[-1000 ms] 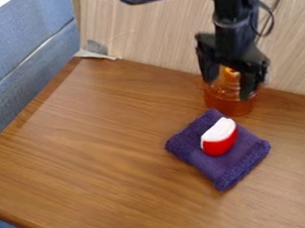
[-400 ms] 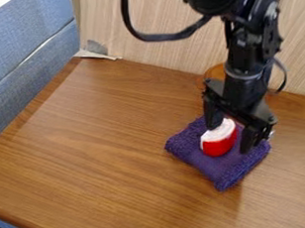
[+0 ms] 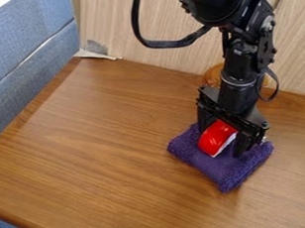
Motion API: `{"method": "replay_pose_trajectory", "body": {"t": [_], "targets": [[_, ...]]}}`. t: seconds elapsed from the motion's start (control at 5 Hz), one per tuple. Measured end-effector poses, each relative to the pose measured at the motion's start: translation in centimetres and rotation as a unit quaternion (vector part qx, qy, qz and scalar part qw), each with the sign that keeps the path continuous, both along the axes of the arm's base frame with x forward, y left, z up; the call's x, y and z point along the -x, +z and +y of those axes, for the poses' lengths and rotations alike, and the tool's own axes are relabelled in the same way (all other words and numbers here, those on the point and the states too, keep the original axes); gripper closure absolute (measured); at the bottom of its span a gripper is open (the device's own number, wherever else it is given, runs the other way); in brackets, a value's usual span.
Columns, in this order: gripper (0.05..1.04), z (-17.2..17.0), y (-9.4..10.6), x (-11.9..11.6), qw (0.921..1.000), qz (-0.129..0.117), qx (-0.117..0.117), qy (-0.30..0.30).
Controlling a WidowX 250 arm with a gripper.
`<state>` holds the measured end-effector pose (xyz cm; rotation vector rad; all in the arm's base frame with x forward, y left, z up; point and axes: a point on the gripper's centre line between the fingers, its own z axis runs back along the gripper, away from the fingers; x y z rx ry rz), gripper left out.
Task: Moved the red object from the top of the purple cloth to the upper left corner of the table
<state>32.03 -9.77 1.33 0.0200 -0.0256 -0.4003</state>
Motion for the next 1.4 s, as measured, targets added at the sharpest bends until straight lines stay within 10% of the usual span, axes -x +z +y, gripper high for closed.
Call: {"method": "replay_pose_trajectory", "body": {"t": [0.6,1.4], "targets": [[0.489,1.3,-0.7,-0.2,0.9997,0.014,-0.014,0.013],[0.489,7.2,2.8,-0.3,0.9912,-0.032,-0.011,0.128]]}}
